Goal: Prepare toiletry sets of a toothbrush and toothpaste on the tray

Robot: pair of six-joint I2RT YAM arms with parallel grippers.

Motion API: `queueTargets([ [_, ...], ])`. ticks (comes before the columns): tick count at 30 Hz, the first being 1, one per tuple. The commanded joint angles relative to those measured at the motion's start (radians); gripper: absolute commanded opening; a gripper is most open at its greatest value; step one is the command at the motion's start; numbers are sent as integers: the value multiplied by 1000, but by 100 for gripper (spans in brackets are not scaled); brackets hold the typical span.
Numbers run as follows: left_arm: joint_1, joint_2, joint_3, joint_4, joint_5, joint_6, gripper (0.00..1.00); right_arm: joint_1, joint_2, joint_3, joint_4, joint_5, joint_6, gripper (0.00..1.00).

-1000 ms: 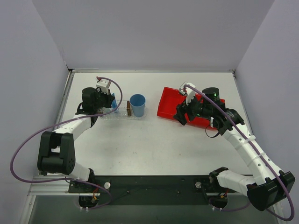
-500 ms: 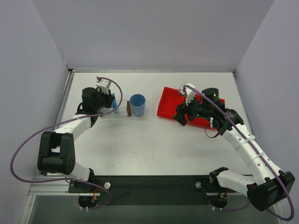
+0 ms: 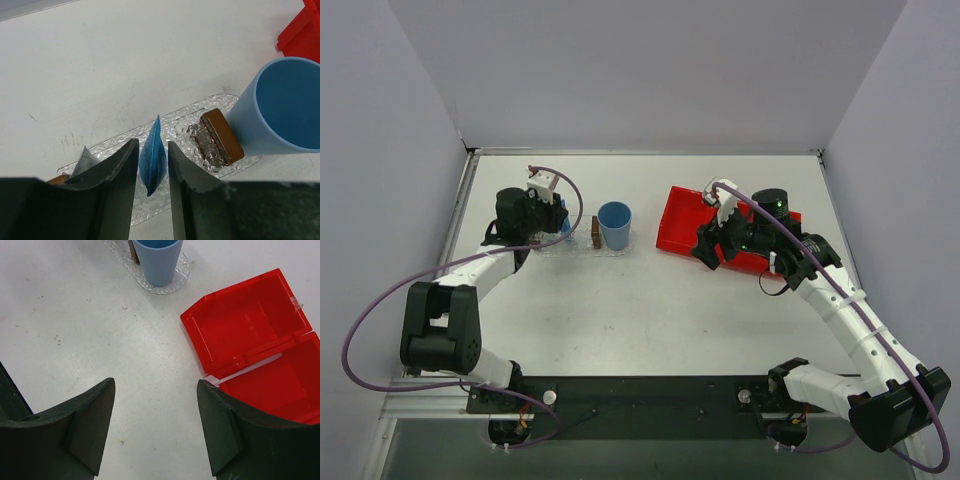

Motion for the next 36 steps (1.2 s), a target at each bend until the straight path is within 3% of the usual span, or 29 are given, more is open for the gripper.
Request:
queueTargets([
  [1,6,-53,41,-7,4,10,41,-8,-12,-9,32,-28,-13,61],
  [10,7,-111,58,-33,-4,12,53,-8,-17,-14,32,-28,-13,61],
  [18,6,-211,82,-68,-4,16,57,-8,-16,-12,33,-7,-10,62],
  [28,6,-341,161,-239,37,35,62,-13,14,8,30,156,9,63],
  [36,6,-447,167,-355,126,38,72,-28,92,-3,4,311,29,63],
])
